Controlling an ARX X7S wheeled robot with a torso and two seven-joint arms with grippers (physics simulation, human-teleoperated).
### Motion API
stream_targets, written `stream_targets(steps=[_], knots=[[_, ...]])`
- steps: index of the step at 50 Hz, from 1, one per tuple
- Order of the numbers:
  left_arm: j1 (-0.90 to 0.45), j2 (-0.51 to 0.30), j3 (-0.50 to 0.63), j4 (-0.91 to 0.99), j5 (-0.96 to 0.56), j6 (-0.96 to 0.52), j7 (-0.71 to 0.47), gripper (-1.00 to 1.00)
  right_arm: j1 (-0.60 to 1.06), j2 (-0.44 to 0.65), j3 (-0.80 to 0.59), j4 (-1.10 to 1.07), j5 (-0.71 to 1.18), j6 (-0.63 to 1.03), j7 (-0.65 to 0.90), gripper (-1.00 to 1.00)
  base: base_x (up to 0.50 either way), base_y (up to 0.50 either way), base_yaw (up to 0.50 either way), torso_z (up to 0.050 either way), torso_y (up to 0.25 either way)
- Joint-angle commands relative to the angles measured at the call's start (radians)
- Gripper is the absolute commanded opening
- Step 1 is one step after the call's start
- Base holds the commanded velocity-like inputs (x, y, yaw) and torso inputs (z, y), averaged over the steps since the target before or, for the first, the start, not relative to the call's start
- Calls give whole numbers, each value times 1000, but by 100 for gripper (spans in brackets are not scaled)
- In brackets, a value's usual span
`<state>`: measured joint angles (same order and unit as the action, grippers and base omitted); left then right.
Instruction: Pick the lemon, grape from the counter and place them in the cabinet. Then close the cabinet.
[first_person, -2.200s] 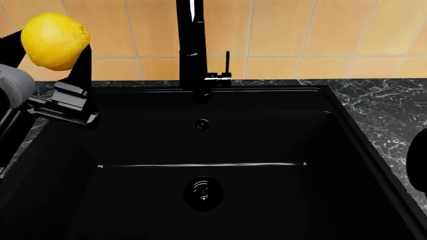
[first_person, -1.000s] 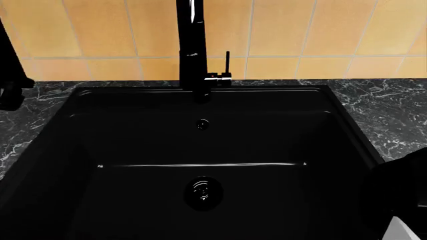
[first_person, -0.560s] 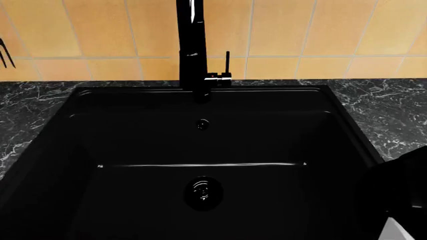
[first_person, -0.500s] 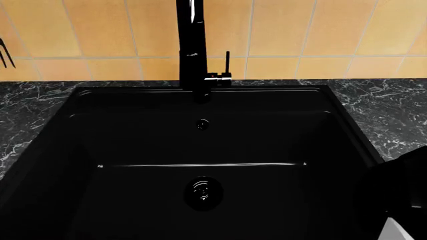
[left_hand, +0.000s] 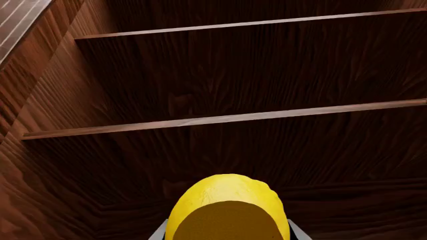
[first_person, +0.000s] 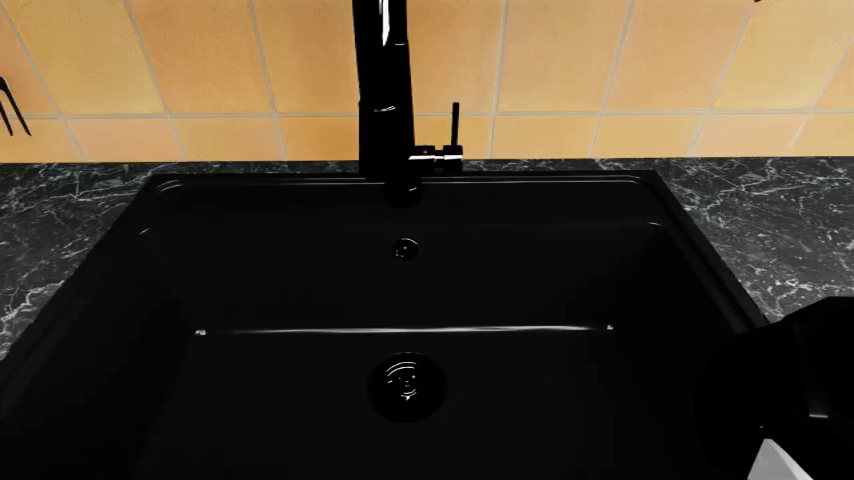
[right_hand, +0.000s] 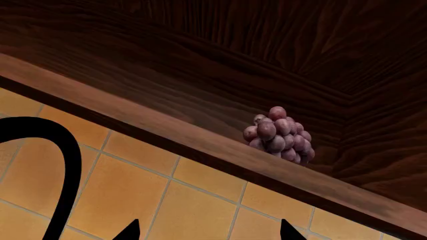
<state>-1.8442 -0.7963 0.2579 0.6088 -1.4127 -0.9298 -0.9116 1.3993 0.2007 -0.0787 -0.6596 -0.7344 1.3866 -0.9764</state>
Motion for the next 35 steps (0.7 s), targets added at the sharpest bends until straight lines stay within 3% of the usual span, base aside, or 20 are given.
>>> stream_targets(steps=[1, 15, 27, 35], knots=[[-138, 69, 73, -136, 118, -14, 60, -100, -15, -11, -3, 6, 7, -12, 5, 100, 0, 0, 0, 0, 0], [-141, 128, 201, -336, 349, 73, 239, -100, -20, -25, -4, 15, 16, -19, 14, 100, 0, 0, 0, 0, 0], [-261, 186, 291, -491, 495, 121, 363, -100, -40, -34, 7, 15, 24, -29, 27, 100, 0, 0, 0, 0, 1], [-257, 197, 307, -512, 525, 145, 380, -100, -36, -32, -14, 19, 15, -17, 31, 100, 0, 0, 0, 0, 0]])
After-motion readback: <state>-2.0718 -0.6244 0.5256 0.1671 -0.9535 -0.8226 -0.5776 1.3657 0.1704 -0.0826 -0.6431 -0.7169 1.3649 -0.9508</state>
